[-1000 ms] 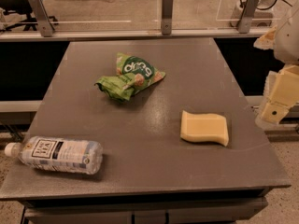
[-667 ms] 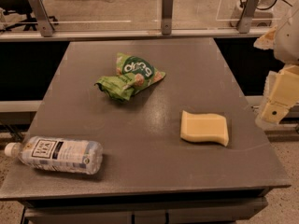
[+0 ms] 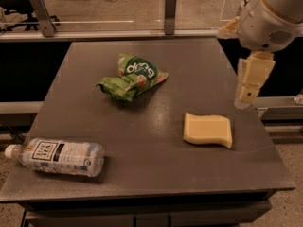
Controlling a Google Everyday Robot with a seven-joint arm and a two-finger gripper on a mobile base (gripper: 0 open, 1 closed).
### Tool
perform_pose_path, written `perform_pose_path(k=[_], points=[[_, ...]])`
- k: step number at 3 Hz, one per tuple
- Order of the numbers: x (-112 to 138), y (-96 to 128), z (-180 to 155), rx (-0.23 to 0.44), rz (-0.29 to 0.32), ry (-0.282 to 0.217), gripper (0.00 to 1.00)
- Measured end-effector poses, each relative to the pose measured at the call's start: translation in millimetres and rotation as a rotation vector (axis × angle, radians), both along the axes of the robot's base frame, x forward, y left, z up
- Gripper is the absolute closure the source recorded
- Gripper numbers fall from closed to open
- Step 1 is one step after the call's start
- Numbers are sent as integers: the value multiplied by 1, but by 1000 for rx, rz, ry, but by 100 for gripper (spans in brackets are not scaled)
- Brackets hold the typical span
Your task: Move green rice chip bag near blue plastic bottle
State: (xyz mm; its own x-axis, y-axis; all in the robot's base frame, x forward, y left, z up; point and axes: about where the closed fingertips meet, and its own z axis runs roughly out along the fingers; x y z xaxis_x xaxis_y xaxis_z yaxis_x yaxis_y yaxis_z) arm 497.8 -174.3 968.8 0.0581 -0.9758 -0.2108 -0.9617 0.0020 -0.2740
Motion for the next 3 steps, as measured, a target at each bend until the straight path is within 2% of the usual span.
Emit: perform_pose_path(k=[1, 2, 3], points=[[41, 76, -10, 73, 270, -54, 0], [43, 78, -11, 64, 311, -67, 0], [43, 79, -11, 65, 309, -67, 0]])
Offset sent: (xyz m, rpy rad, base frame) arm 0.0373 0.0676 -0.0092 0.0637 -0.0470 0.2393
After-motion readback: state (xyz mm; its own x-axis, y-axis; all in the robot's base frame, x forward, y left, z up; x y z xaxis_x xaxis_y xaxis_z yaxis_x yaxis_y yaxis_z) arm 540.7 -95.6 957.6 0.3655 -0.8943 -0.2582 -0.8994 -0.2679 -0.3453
